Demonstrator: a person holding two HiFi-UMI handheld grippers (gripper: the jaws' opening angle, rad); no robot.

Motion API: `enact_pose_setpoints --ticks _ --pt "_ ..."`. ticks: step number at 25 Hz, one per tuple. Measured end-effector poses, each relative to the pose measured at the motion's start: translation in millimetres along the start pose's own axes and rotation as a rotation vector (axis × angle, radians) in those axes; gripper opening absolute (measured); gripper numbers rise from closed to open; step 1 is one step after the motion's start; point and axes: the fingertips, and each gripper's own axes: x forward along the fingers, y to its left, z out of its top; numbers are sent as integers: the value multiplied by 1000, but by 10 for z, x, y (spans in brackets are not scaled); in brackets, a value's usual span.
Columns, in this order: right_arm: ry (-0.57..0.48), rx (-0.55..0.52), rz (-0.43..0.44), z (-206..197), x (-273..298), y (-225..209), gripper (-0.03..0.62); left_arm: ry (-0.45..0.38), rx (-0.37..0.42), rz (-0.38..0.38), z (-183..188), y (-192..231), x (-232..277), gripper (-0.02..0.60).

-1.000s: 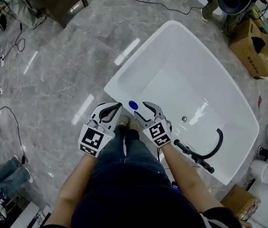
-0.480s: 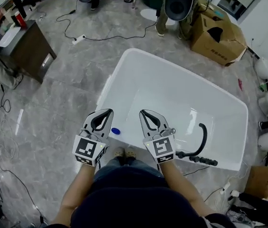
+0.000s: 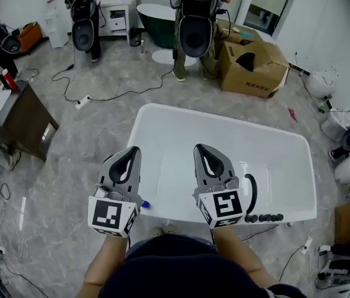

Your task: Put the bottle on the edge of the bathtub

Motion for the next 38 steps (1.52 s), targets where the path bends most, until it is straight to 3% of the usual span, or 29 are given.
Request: enact_pose_setpoints --ticks 4,10,27,38 --pt "-33 8 -39 230 -135 -67 28 -46 -5 18 269 -13 -11 23" --pt "-57 -8 -34 407 -189 -18 28 -52 -8 17 326 -28 -25 23" --pt "-23 25 -35 228 -383 -24 28 -26 -16 -12 219 -228 -111 23" --pt "-15 9 -39 98 -414 248 28 -40 -33 -34 53 -135 -278 23"
